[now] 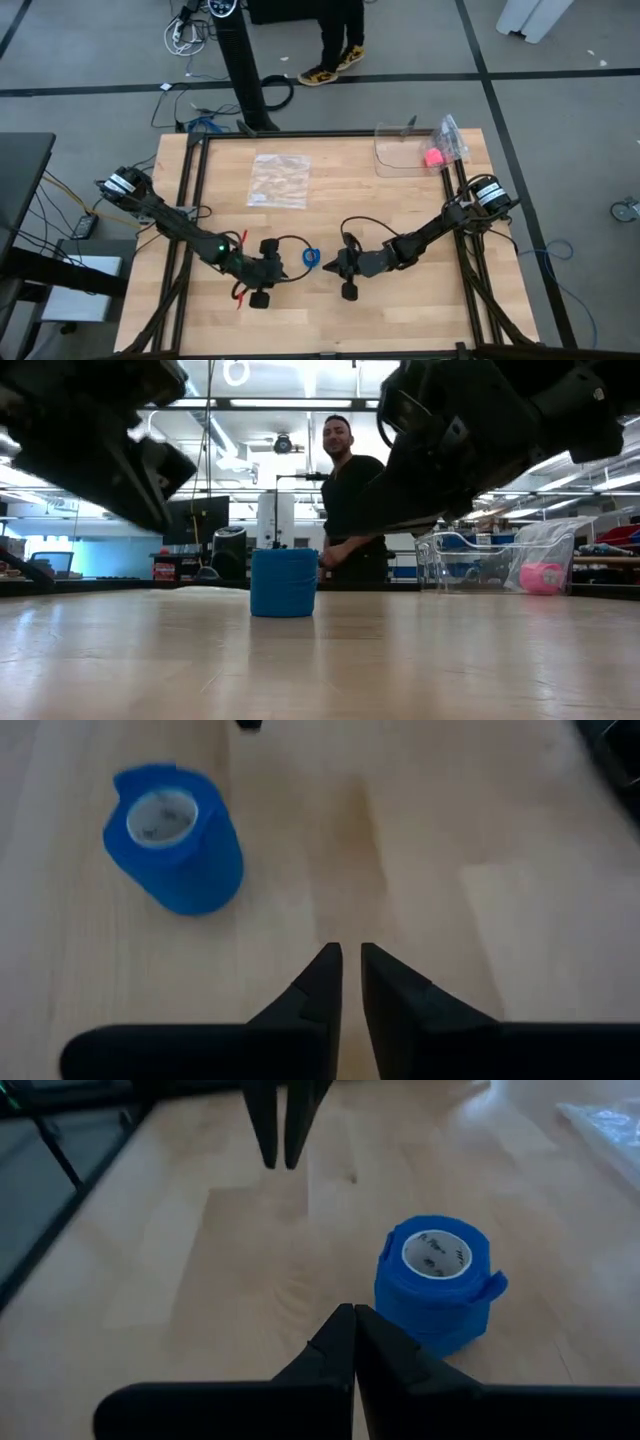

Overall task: Roll bandage
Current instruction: Open the transparent zip bag

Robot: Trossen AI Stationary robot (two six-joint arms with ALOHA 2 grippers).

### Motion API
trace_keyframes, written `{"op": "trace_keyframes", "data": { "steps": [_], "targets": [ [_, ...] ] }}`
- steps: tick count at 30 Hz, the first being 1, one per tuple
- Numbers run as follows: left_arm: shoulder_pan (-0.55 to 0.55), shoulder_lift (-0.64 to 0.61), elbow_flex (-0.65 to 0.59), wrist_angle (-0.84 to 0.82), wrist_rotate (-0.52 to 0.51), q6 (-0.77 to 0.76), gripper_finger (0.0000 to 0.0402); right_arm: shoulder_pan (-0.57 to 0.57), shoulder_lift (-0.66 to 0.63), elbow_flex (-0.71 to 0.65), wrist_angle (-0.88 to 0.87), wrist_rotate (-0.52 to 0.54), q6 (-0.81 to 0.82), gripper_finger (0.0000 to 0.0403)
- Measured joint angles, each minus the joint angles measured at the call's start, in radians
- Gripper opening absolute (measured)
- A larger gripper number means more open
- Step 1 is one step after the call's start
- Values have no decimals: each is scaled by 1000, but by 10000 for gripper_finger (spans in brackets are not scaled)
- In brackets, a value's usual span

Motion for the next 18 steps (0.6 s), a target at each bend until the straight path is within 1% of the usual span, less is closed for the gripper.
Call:
{"op": "trace_keyframes", "data": {
  "steps": [4,12,18],
  "targets": [
    [10,59,0,19,-8,23,33,0,0,36,-94,29,-9,7],
    [29,181,1,188,-12,24,9,0,0,38,-140,38,32,7],
    [56,234,0,233,-17,24,7,-2,0,38,-138,48,41,7]
  ]
}}
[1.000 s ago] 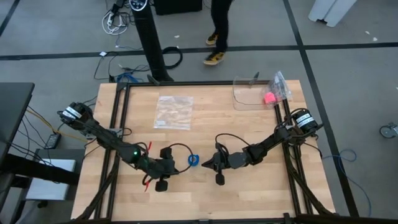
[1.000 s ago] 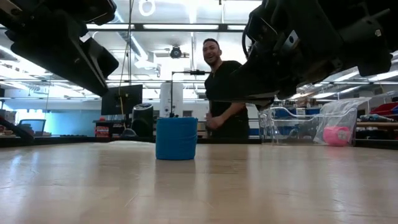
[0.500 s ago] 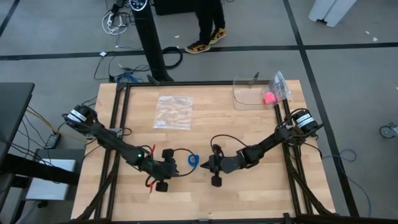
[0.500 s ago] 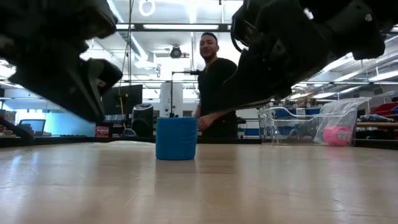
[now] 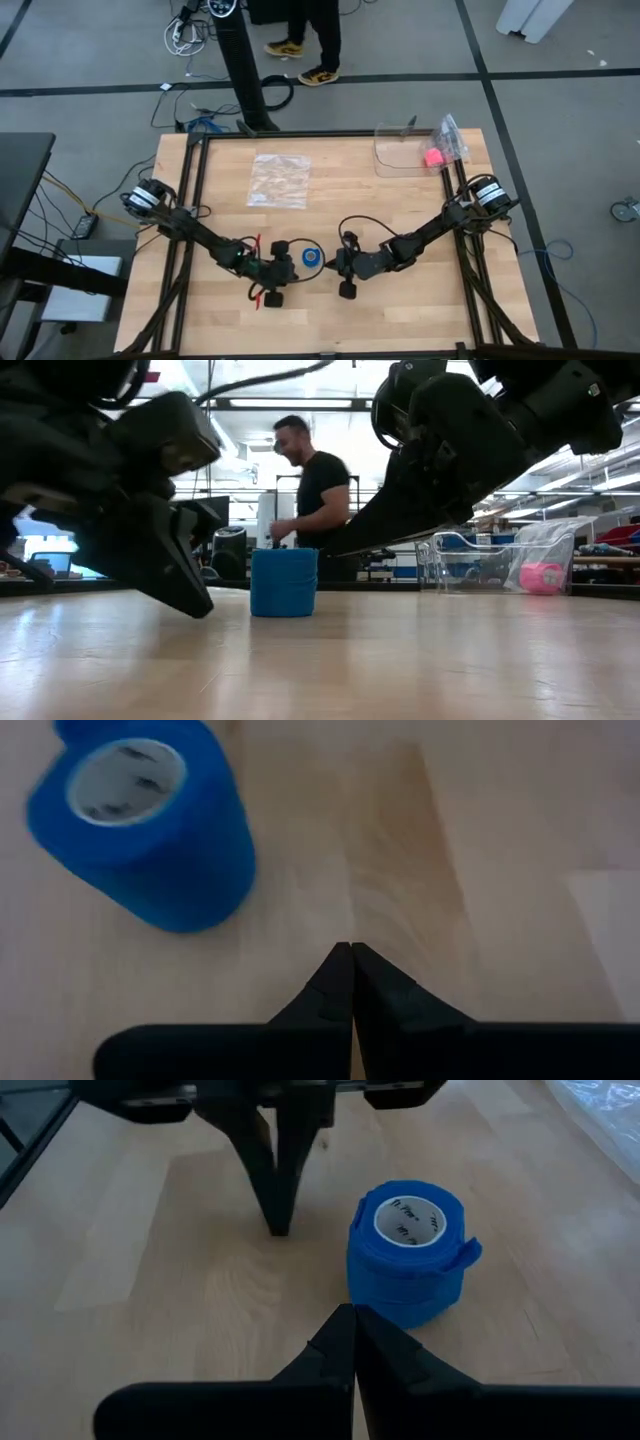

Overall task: Roll bandage
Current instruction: Open the transparent zip bag

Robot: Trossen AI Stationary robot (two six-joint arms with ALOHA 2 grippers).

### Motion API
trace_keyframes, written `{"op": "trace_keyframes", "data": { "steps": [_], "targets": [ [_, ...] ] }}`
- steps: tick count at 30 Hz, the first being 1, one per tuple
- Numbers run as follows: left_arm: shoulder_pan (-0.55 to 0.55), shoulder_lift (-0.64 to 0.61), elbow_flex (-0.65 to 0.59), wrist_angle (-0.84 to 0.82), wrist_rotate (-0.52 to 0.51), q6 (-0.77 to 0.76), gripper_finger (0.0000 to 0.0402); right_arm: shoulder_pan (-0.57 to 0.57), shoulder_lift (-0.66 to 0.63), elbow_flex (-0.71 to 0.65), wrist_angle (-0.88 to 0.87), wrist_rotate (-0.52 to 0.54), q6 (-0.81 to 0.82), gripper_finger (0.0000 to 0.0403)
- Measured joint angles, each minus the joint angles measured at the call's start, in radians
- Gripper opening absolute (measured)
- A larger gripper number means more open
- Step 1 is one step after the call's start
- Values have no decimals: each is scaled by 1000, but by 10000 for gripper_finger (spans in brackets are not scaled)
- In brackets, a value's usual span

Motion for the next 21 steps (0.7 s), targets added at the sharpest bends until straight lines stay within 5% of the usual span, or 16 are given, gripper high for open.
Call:
{"op": "trace_keyframes", "data": {
  "steps": [9,15,21],
  "targets": [
    [50,-4,7,57,-28,63,7,-51,2,0,34,32,-3,7],
    [54,-144,138,-422,-73,81,6,-44,0,0,13,34,-28,9],
    [72,-288,290,-884,-230,78,6,-18,0,0,8,39,-31,11]
  ]
}}
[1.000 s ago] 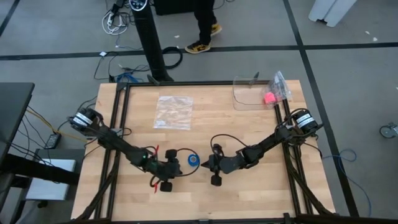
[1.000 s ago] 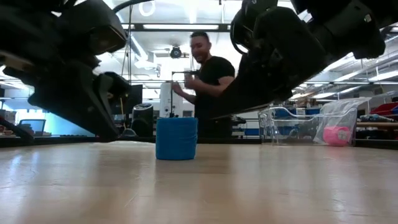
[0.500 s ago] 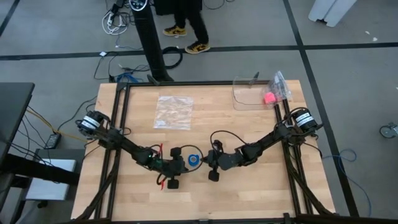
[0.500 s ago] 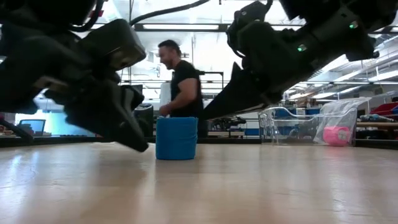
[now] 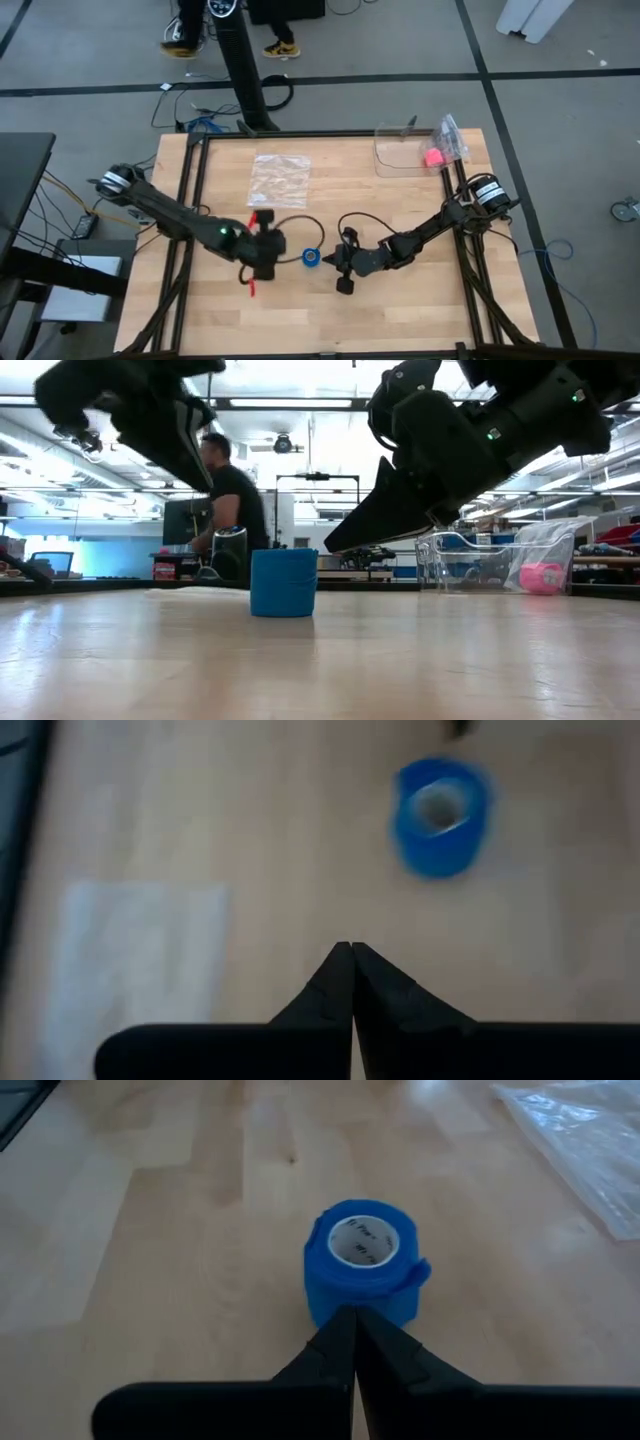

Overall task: Roll bandage
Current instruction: Open the transparent zip bag

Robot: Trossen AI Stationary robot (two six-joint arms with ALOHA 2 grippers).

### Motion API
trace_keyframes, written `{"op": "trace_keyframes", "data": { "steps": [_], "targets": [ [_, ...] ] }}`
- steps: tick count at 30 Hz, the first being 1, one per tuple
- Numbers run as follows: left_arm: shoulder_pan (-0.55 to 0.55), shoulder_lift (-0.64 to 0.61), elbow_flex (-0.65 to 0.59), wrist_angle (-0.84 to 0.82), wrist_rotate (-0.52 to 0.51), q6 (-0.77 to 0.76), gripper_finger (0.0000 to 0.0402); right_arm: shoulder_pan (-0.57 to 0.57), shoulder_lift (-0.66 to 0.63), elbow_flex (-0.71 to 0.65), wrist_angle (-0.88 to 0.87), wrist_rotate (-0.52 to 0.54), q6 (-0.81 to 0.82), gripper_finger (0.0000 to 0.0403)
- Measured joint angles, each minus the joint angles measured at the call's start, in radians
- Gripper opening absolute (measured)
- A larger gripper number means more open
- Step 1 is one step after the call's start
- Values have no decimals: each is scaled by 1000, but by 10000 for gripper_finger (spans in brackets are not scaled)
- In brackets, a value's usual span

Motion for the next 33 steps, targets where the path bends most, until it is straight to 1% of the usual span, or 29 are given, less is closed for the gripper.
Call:
{"op": "trace_keyframes", "data": {
  "steps": [2,4,7,14,18,23,27,33],
  "targets": [
    [34,-22,-1,-69,-25,-4,6,5,0,0,-2,3,0,11],
    [75,-30,-14,-101,-60,-1,11,10,0,0,-2,4,0,11],
    [142,-32,-38,-116,-71,52,32,15,0,0,-6,5,0,11],
    [295,-7,-136,15,-17,189,109,19,-1,0,-14,4,-4,11],
    [361,25,-194,121,17,284,136,19,-1,0,-31,4,-15,11],
    [417,78,-217,190,17,357,142,19,-1,0,-50,4,-17,11],
    [449,125,-218,209,54,388,142,19,-1,0,-57,3,-17,11],
    [482,176,-218,232,33,438,142,19,-1,0,-56,3,-17,11]
  ]
}}
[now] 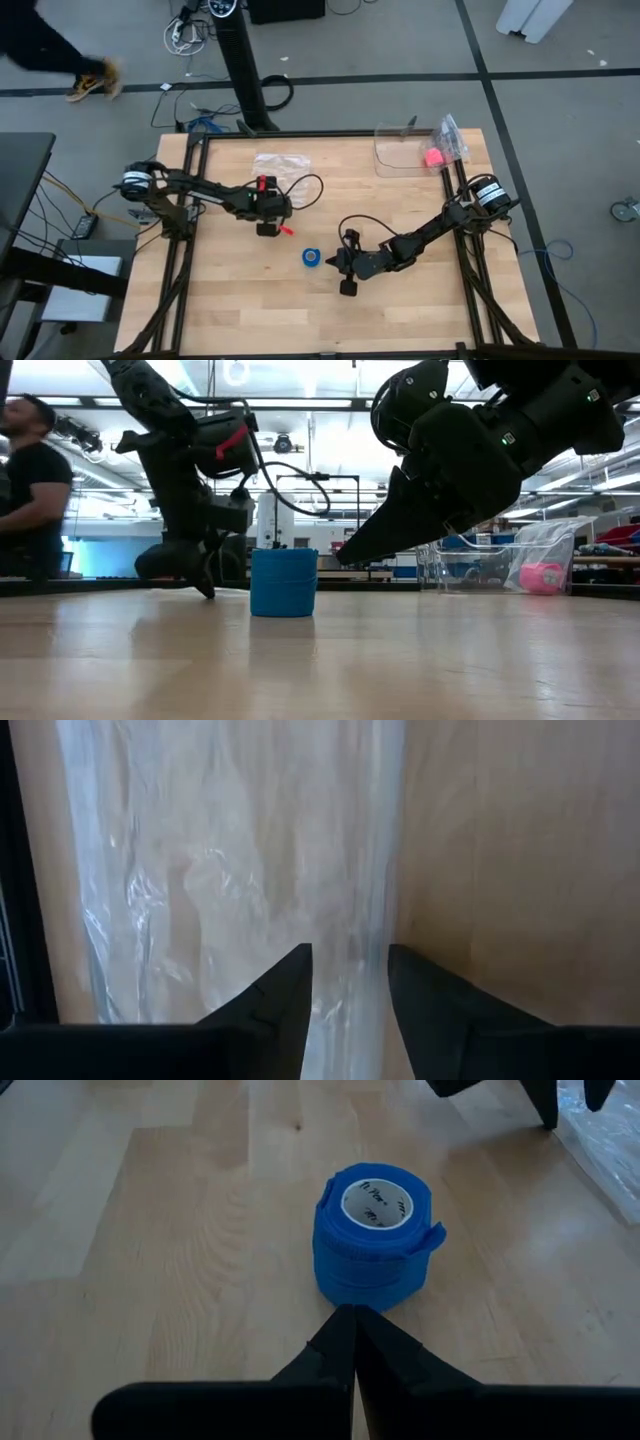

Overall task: Roll bandage
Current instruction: Open the transparent zip bag

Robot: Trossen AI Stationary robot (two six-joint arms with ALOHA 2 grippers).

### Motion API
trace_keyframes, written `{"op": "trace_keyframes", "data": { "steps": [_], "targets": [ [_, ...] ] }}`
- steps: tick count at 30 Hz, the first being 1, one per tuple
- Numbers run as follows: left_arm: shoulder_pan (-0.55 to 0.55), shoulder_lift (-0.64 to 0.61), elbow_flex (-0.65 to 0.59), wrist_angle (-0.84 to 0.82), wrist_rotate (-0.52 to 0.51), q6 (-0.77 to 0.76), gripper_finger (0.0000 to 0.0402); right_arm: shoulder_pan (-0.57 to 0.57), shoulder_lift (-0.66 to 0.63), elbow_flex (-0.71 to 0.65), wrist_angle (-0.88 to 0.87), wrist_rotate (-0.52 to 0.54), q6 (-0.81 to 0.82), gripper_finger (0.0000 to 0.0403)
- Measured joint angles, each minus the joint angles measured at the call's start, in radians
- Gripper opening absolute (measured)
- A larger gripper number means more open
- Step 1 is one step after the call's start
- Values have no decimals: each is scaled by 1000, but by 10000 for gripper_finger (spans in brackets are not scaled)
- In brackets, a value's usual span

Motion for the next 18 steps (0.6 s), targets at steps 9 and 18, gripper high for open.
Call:
{"op": "trace_keyframes", "data": {
  "steps": [9,18],
  "targets": [
    [12,2,0,6,9,29,126,0,0,0,1,0,0,11],
    [12,3,1,-2,25,34,78,1,0,0,1,-8,1,11]
  ]
}}
